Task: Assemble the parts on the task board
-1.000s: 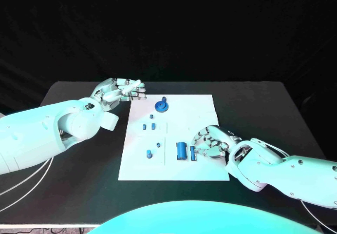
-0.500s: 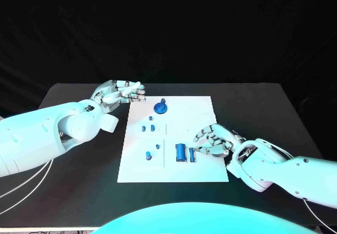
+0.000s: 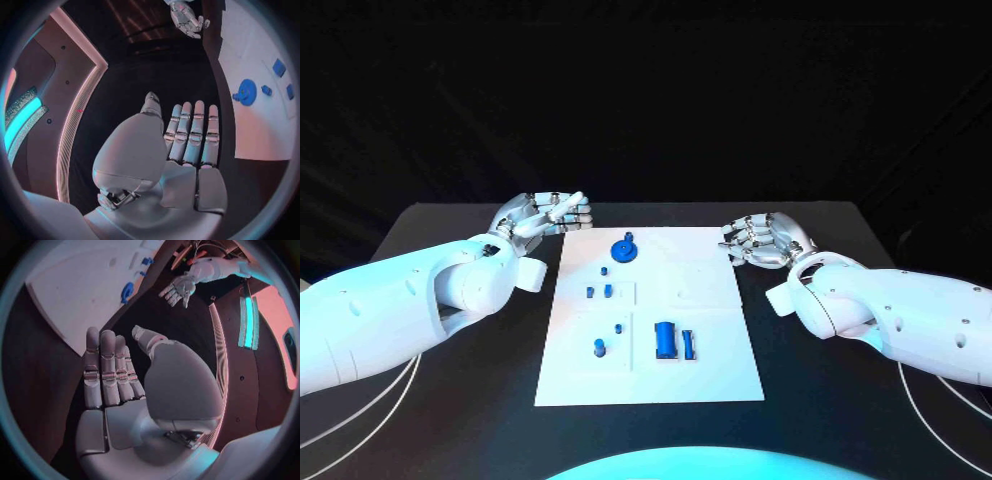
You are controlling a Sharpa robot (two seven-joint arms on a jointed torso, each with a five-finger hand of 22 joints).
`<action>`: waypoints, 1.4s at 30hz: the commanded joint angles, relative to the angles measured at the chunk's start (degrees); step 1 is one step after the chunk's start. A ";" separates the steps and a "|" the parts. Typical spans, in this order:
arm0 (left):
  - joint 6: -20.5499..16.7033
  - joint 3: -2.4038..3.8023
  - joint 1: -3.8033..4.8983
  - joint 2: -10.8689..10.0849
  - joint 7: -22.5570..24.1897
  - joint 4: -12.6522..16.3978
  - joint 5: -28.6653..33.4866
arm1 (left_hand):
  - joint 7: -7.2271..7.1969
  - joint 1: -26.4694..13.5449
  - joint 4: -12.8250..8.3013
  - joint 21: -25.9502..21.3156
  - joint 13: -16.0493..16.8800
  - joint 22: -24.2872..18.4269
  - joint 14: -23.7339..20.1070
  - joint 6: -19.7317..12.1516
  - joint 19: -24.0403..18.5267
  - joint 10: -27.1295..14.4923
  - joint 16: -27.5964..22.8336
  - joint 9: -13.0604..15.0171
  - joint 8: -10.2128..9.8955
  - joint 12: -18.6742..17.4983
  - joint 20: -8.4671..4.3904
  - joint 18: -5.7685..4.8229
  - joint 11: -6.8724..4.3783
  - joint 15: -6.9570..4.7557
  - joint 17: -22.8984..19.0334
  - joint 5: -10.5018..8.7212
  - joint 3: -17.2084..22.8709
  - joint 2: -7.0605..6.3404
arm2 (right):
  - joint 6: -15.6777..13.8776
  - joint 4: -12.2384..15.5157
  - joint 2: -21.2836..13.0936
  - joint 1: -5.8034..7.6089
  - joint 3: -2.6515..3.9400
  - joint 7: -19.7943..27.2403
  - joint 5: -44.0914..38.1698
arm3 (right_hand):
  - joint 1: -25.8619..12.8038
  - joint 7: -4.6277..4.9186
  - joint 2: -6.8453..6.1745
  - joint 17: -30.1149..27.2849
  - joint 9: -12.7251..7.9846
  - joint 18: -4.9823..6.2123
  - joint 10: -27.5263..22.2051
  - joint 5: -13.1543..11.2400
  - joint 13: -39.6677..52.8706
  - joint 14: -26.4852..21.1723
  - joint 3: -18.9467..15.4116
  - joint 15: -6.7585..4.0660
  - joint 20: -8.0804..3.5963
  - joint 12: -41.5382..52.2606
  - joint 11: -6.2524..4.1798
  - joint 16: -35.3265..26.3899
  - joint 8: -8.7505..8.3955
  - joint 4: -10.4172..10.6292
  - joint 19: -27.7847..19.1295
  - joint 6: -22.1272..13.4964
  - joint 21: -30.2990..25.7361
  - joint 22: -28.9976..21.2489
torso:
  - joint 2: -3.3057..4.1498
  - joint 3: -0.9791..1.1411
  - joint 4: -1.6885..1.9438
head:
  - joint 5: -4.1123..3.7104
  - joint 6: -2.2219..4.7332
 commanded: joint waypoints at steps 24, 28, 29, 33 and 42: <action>-17.49 1.47 -2.84 2.93 5.06 2.45 3.07 | -10.56 -85.53 -16.60 -4.16 -3.73 -12.46 -52.71 -49.99 -45.89 -56.38 -9.41 -15.27 -13.84 -10.06 -16.60 -9.70 -10.55 -9.07 -15.73 -3.01 7.99 -0.41 | -3.99 1.18 5.27 -1.39 4.73 11.15 19.73 | -76.63 -9.49 14.49 -41.46 -19.35 -9.78 -58.17 -6.65 -37.95 -63.91 -28.78 -2.03 -8.25 -21.80 -5.29 -35.33 -18.85 -7.85 -62.05 -49.22 -9.79 -52.07 | -3.39 1.09 -1.09 | 1.74 8.48; -24.32 2.21 -3.88 2.01 6.08 8.15 2.28 | -10.56 -85.53 -16.60 -4.16 -3.73 -12.46 -52.71 -49.99 -45.89 -56.38 -9.41 -15.27 -13.84 -10.06 -16.60 -9.70 -10.55 -9.07 -15.73 -3.01 7.99 -0.41 | -7.04 6.12 4.75 -2.09 6.27 13.20 23.77 | -76.63 -9.49 14.49 -41.46 -19.35 -9.78 -58.17 -6.65 -37.95 -63.91 -28.78 -2.03 -8.25 -21.80 -5.29 -35.33 -18.85 -7.85 -62.05 -49.22 -9.79 -52.07 | -3.97 1.36 -1.34 | 2.01 10.05; -25.54 2.35 -4.06 1.84 6.26 9.17 2.14 | -10.56 -85.53 -16.60 -4.16 -3.73 -12.46 -52.71 -49.99 -45.89 -56.38 -9.41 -15.27 -13.84 -10.06 -16.60 -9.70 -10.55 -9.07 -15.73 -3.01 7.99 -0.41 | -7.52 6.91 4.66 -2.21 6.52 13.52 24.41 | -76.63 -9.49 14.49 -41.46 -19.35 -9.78 -58.17 -6.65 -37.95 -63.91 -28.78 -2.03 -8.25 -21.80 -5.29 -35.33 -18.85 -7.85 -62.05 -49.22 -9.79 -52.07 | -4.04 1.39 -1.37 | 2.04 10.24; -29.45 2.77 -4.66 1.31 6.85 12.44 1.69 | -10.56 -85.53 -16.60 -4.16 -3.73 -12.46 -52.71 -49.99 -45.89 -56.38 -9.41 -15.27 -13.84 -10.06 -16.60 -9.70 -10.55 -9.07 -15.73 -3.01 7.99 -0.41 | -8.79 8.96 4.45 -2.50 7.16 14.37 26.09 | -76.63 -9.49 14.49 -41.46 -19.35 -9.78 -58.17 -6.65 -37.95 -63.91 -28.78 -2.03 -8.25 -21.80 -5.29 -35.33 -18.85 -7.85 -62.05 -49.22 -9.79 -52.07 | -4.12 1.43 -1.41 | 2.08 10.46; -31.14 2.96 -4.92 1.08 7.10 13.85 1.50 | -10.56 -85.53 -16.60 -4.16 -3.73 -12.46 -52.71 -49.99 -45.89 -56.38 -9.41 -15.27 -13.84 -10.06 -16.60 -9.70 -10.55 -9.07 -15.73 -3.01 7.99 -0.41 | -8.90 9.15 4.43 -2.52 7.21 14.45 26.24 | -76.63 -9.49 14.49 -41.46 -19.35 -9.78 -58.17 -6.65 -37.95 -63.91 -28.78 -2.03 -8.25 -21.80 -5.29 -35.33 -18.85 -7.85 -62.05 -49.22 -9.79 -52.07 | -4.12 1.43 -1.41 | 2.08 10.46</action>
